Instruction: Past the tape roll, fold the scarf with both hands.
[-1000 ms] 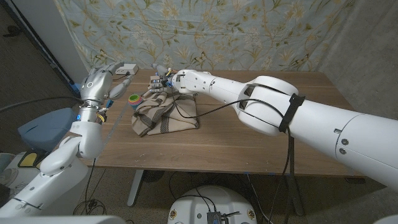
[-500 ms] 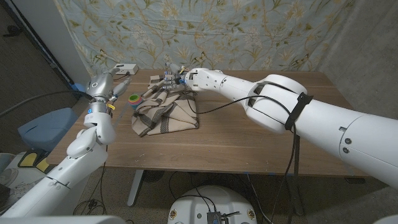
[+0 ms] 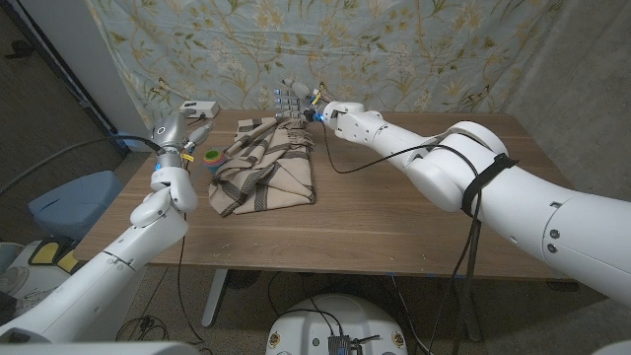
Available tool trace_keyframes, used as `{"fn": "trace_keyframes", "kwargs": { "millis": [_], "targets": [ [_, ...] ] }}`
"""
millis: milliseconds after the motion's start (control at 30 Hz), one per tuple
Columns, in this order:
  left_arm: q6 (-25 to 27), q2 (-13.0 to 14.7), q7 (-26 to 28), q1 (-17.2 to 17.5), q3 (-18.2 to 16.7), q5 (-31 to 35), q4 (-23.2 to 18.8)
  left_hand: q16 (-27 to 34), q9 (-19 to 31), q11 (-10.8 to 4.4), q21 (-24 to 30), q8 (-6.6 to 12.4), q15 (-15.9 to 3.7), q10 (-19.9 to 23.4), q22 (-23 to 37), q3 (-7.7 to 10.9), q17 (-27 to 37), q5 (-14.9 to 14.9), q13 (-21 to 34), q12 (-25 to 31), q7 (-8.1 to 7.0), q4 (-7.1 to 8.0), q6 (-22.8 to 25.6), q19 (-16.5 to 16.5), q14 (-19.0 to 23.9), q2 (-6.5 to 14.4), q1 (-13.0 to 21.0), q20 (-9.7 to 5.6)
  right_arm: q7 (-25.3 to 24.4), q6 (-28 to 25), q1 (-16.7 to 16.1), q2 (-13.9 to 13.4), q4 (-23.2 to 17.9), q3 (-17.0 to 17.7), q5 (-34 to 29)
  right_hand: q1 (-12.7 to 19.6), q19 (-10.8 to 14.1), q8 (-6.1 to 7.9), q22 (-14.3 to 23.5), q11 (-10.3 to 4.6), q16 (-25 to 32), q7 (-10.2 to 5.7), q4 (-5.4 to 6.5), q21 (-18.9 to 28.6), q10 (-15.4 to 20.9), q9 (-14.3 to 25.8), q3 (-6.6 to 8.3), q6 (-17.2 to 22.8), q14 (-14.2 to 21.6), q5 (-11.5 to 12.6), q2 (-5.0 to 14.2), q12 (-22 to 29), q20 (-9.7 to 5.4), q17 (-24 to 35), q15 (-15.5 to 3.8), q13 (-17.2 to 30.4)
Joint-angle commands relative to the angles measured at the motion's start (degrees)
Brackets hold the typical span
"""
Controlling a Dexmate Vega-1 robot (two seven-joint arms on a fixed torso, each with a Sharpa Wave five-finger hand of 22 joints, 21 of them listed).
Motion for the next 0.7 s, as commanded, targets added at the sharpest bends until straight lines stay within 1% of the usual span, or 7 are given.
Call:
{"fn": "trace_keyframes", "kwargs": {
  "millis": [33,67,133,167,300,400,700],
  "targets": [
    [3.9,-1.3,0.1,-9.9,8.4,-5.0,6.8,-0.1,0.2,0.62,0.8,-0.11,0.27,0.5,0.0,-0.82,0.1,0.5,0.1,0.1,0.18,0.07,0.5,1.2,0.8,-1.2,0.0,0.08,19.5,13.6,-1.3,-2.5,3.7,6.4,-7.2,-0.3,0.7,0.31,0.3,0.06,0.6,0.21,-0.20,-0.3,0.8,0.1,0.07,0.7,0.6,-0.2,0.63,0.2,0.05,0.2,0.15,0.1],
    [4.5,-1.8,-0.8,-11.4,9.5,-5.4,8.0,-0.1,0.2,0.70,0.9,-0.11,0.20,0.7,0.0,-0.88,0.1,0.6,0.1,0.1,0.17,0.08,0.6,1.4,0.9,-1.3,0.1,-0.04,21.7,15.1,-1.6,-2.8,3.4,6.6,-7.0,-0.3,0.5,0.25,0.3,0.06,0.5,0.26,-0.22,-0.4,0.8,0.1,0.01,0.7,0.4,-0.2,0.58,0.2,0.08,0.2,0.27,0.1],
    [5.2,-2.0,-1.4,-12.9,11.1,-5.8,9.2,0.0,0.2,0.78,0.9,-0.20,0.16,1.3,0.0,-0.95,0.0,0.7,0.1,0.3,0.07,0.05,0.6,1.6,1.5,-1.4,0.5,-0.14,23.6,16.5,-1.8,-2.9,3.3,6.8,-6.7,-0.4,0.4,0.20,0.3,0.01,0.4,0.33,-0.23,-0.5,0.7,0.1,-0.04,0.7,0.2,-0.2,0.51,0.2,0.13,0.2,0.25,0.1],
    [5.3,-1.8,-1.2,-13.0,11.3,-6.1,9.2,0.0,0.2,0.72,1.0,-0.22,0.29,1.3,0.0,-0.96,0.0,0.7,0.1,0.3,0.07,0.04,0.6,1.6,1.6,-1.5,0.6,-0.15,23.7,16.6,-1.8,-2.9,3.3,6.8,-6.8,-0.4,0.4,0.17,0.3,-0.04,0.4,0.31,-0.23,-0.5,0.6,0.1,-0.07,0.7,0.1,-0.2,0.49,0.1,0.13,0.2,0.26,0.1],
    [6.4,-2.9,-1.9,-16.4,14.9,-6.3,12.4,0.0,0.2,0.36,1.0,-0.28,0.24,1.8,0.0,-0.89,-0.1,0.9,0.0,0.3,-0.07,-0.16,0.7,1.8,1.9,-1.5,1.5,-0.19,26.4,18.3,-2.2,-3.2,3.0,7.2,-6.3,-0.6,0.2,-0.04,0.3,-0.16,0.3,0.35,-0.28,-0.7,0.5,0.1,-0.20,0.6,-0.1,-0.3,0.35,0.0,0.26,0.1,0.34,0.1],
    [6.5,-3.4,-1.7,-18.3,17.1,-6.1,14.6,0.0,0.3,-0.34,1.1,-0.27,0.03,2.3,0.0,-0.89,-0.2,1.1,0.0,0.4,0.09,-0.35,1.0,2.1,2.4,-1.7,2.6,-0.20,27.2,18.8,-2.3,-3.4,2.9,7.4,-6.2,-0.8,0.2,-0.15,0.3,-0.15,0.3,0.29,-0.28,-0.8,0.5,0.1,-0.29,0.5,-0.2,-0.3,0.28,0.0,0.32,0.1,0.31,0.1],
    [6.7,-5.3,-3.1,-23.7,23.4,-5.7,21.3,0.5,0.3,-0.38,2.0,0.06,-0.65,5.7,-0.1,-1.60,-0.3,1.5,-0.1,1.1,0.13,-0.44,3.1,4.4,5.2,-2.8,6.0,-0.87,27.8,18.8,-2.3,-3.7,3.0,8.0,-5.7,-1.0,0.1,-0.47,0.3,0.05,0.2,0.34,-0.36,-1.0,0.3,0.1,-0.44,0.4,-0.3,-0.3,0.10,-0.2,0.26,0.0,0.39,0.1]
  ]
}}
